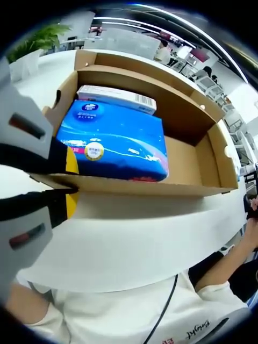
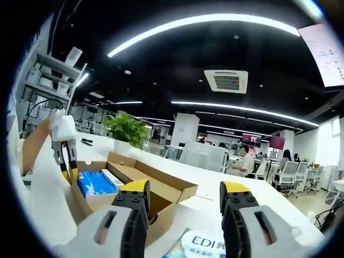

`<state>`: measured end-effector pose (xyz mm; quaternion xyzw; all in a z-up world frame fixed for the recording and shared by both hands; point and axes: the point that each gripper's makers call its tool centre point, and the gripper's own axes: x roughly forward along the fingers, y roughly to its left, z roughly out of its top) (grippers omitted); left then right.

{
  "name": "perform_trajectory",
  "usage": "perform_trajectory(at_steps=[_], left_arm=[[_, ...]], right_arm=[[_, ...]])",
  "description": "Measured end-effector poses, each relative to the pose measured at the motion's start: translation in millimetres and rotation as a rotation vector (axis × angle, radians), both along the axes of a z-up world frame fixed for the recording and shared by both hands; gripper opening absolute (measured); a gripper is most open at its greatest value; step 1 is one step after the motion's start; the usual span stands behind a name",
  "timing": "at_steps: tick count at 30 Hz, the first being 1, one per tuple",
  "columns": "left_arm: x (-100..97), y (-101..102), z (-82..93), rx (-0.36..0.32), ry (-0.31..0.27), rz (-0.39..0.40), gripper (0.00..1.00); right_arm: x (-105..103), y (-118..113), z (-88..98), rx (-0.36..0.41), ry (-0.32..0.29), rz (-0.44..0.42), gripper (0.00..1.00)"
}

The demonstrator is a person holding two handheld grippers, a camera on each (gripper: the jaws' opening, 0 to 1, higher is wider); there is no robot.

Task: Operate the shoe box by opening the lid, removing the specified soft item, and placing it in the target area until the item is outside and the box remains undamaged.

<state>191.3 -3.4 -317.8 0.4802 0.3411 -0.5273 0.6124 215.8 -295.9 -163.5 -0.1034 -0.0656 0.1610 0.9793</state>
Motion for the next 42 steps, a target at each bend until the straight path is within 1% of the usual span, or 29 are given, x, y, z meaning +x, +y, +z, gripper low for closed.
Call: perform_trajectory(at_steps=[3, 6, 10, 16, 18, 19, 20, 21, 22, 23, 24, 25, 27, 28, 31, 32, 36, 38, 40, 42], left_arm=[[-0.3, 0.0, 0.0, 0.0, 0.001, 0.0, 0.09], [0.2, 0.0, 0.1, -0.001, 0.001, -0.001, 0.09], [-0.2, -0.3, 0.2, -0.002, 0.0, -0.003, 0.09], [-0.6, -0.6, -0.2, 0.002, 0.002, -0.003, 0.09], [-0.7, -0.7, -0.2, 0.001, 0.002, -0.004, 0.09], [-0.7, -0.7, -0.2, 0.001, 0.001, -0.005, 0.09], [-0.7, -0.7, -0.3, 0.001, 0.001, -0.005, 0.09], [-0.2, -0.7, -0.4, 0.004, 0.002, -0.003, 0.09], [0.0, -0.7, -0.5, 0.005, 0.004, 0.0, 0.09], [0.1, -0.7, -0.6, 0.006, 0.004, 0.0, 0.09], [0.0, -0.7, -0.6, 0.006, 0.005, -0.002, 0.09], [-0.1, -0.8, -0.5, 0.003, 0.011, 0.0, 0.09], [0.2, -0.9, -0.4, 0.003, 0.018, 0.007, 0.09], [0.1, -1.0, -0.4, 0.002, 0.019, 0.009, 0.09], [-0.2, -1.1, -0.7, 0.005, 0.023, 0.013, 0.09], [-0.4, -1.1, -0.7, 0.007, 0.025, 0.012, 0.08], [-0.7, -1.3, -0.7, 0.008, 0.026, 0.007, 0.08], [-0.3, -1.4, -0.7, 0.01, 0.023, 0.003, 0.08], [-0.2, -1.5, -0.6, 0.008, 0.019, 0.002, 0.08], [-0.3, -1.5, -0.6, 0.008, 0.016, 0.001, 0.09]], right_arm=[[-0.2, 3.8, 1.2, 0.01, -0.01, 0.021, 0.5], [1.1, 8.5, 0.6, 0.03, 0.003, 0.05, 0.5], [1.9, 10.1, -0.9, 0.014, 0.009, 0.05, 0.5], [3.0, 20.0, -2.5, 0.006, 0.02, 0.085, 0.5], [3.6, 28.7, -6.3, -0.017, 0.042, 0.129, 0.5], [3.3, 32.4, -9.4, -0.06, 0.056, 0.151, 0.5], [3.4, 32.6, -9.8, -0.079, 0.056, 0.154, 0.5], [4.1, 31.4, -10.3, -0.132, 0.058, 0.15, 0.5], [5.5, 28.6, -7.3, -0.154, 0.047, 0.138, 0.5], [5.8, 29.0, -7.1, -0.155, 0.053, 0.143, 0.5], [5.5, 30.0, -8.7, -0.175, 0.066, 0.163, 0.5], [5.8, 30.3, -8.3, -0.173, 0.068, 0.172, 0.5], [6.5, 33.6, -9.0, -0.156, 0.078, 0.202, 0.5], [5.2, 40.2, -12.0, -0.145, 0.092, 0.245, 0.5], [8.1, 43.8, -15.6, -0.129, 0.109, 0.272, 0.5], [8.9, 45.6, -16.4, -0.118, 0.124, 0.283, 0.5], [8.0, 53.1, -14.2, -0.098, 0.139, 0.333, 0.5], [8.1, 57.0, -13.8, -0.106, 0.149, 0.349, 0.5], [7.0, 69.2, -14.4, -0.141, 0.177, 0.397, 0.5], [7.0, 77.1, -14.8, -0.179, 0.186, 0.426, 0.5]])
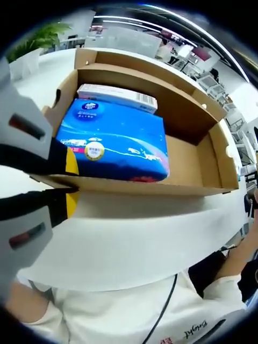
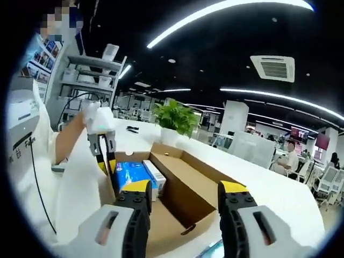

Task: Operate the shoe box by opening the lid, removing the specified soft item, and placing it in the target area until the item is outside and the box remains undamaged.

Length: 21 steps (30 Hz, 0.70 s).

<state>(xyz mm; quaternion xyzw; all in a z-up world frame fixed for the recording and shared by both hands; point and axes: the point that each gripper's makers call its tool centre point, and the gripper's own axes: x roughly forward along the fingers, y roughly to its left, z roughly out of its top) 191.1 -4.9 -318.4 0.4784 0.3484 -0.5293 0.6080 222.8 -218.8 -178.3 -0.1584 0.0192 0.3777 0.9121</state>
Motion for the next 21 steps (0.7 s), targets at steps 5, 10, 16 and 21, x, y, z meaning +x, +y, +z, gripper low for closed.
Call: perform_trajectory(at_steps=[5, 10, 16, 21], left_arm=[[0.4, 0.1, 0.2, -0.002, -0.004, 0.002, 0.09], [0.2, 0.3, 0.2, 0.0, -0.004, 0.001, 0.09], [-0.2, -0.1, 0.4, -0.005, -0.011, -0.003, 0.09], [-1.4, -0.2, 0.1, 0.002, 0.003, -0.01, 0.08]], right_arm=[[6.0, 16.4, 1.3, -0.07, -0.032, 0.013, 0.5], [11.4, 36.8, -7.0, -0.029, 0.044, 0.088, 0.5], [13.6, 57.7, -12.9, -0.097, 0.067, 0.165, 0.5], [18.6, 69.5, -19.7, -0.13, 0.106, 0.193, 0.5]])
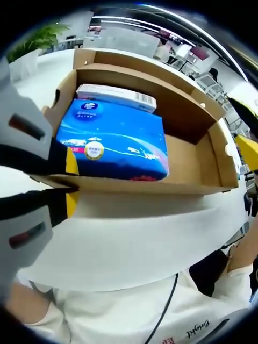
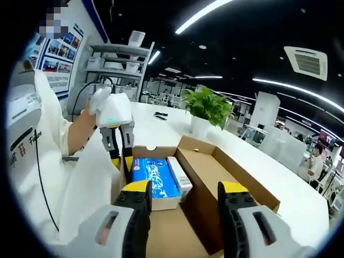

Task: Operate the shoe box by opening the lid, removing the specified soft item, and placing it in the target area until the item is outside and the box remains undamaged.

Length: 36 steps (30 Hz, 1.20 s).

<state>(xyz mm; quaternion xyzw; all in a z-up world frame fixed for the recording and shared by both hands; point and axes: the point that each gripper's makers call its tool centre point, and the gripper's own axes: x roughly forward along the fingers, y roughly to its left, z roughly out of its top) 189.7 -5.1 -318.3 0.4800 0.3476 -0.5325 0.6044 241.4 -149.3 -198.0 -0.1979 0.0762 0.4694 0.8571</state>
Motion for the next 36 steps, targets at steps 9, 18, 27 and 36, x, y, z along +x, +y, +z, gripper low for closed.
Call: perform_trajectory(at_steps=[9, 18, 27, 36], left_arm=[[1.5, 0.1, -0.2, 0.008, 0.019, 0.008, 0.07], [0.2, 1.3, -1.1, 0.033, 0.049, -0.027, 0.04], [-0.8, 3.0, -1.7, 0.062, 0.112, -0.057, 0.01], [-1.2, 2.0, -2.3, 0.057, 0.105, -0.064, 0.01]], right_arm=[[2.1, 7.5, 2.7, -0.021, -0.007, 0.039, 0.5], [4.4, 16.7, -10.6, -0.106, 0.02, 0.086, 0.48], [5.0, 34.7, -12.1, -0.111, 0.035, 0.128, 0.43], [8.3, 43.4, -31.1, -0.16, 0.093, 0.151, 0.42]])
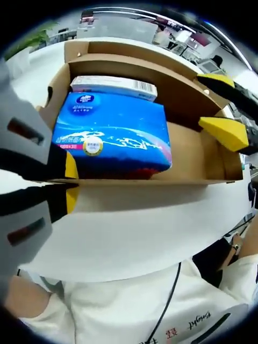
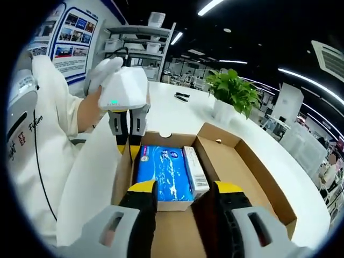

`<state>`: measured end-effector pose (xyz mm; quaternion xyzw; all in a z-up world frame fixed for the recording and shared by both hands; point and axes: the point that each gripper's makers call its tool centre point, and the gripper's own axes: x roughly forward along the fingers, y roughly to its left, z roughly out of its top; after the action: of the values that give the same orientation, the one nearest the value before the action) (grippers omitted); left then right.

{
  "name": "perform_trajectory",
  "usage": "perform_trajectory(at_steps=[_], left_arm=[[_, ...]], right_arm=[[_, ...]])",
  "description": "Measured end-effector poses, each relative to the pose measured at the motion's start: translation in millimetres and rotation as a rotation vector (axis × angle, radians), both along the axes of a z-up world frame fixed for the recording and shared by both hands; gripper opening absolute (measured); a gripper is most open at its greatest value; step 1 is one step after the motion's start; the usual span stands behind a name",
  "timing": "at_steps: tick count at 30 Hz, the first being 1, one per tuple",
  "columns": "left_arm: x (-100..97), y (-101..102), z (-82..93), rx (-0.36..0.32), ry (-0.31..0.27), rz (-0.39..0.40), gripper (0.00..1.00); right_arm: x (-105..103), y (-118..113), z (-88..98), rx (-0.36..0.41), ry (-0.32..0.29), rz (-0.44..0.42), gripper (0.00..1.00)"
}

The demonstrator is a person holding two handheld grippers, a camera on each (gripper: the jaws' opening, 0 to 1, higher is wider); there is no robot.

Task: Operate the shoe box by opening the lid, removing the specified soft item, and placing it in the target area until the item is outside and the box remains undamaged.

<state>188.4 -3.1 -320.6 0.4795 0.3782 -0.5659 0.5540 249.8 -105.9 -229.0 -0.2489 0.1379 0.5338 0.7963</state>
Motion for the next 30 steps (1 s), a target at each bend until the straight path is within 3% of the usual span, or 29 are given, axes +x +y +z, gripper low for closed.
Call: perform_trajectory(at_steps=[5, 9, 19, 25, 27, 30], left_arm=[[0.1, -0.1, 0.2, -0.005, -0.012, 0.0, 0.02], [-0.2, 0.0, 0.4, -0.005, -0.011, 0.002, 0.02], [0.2, 0.4, 0.6, -0.006, -0.026, 0.014, 0.02], [1.1, 0.8, 1.1, -0.005, -0.013, 0.021, 0.02], [0.6, 0.9, 0.7, 0.0, -0.009, 0.02, 0.02], [0.5, 1.1, 0.6, 0.003, -0.005, 0.023, 0.02]], right_arm=[[-9.6, 14.1, -10.4, -0.002, 0.047, 0.063, 0.48], [-10.1, 21.1, -21.3, -0.049, 0.036, 0.081, 0.47], [-16.0, 34.8, -28.2, -0.071, 0.067, 0.117, 0.48], [-9.0, 40.5, -30.1, -0.095, 0.04, 0.101, 0.5], [-11.9, 46.1, -29.3, -0.079, 0.08, 0.121, 0.5], [-10.8, 50.8, -34.5, -0.119, 0.076, 0.139, 0.51]])
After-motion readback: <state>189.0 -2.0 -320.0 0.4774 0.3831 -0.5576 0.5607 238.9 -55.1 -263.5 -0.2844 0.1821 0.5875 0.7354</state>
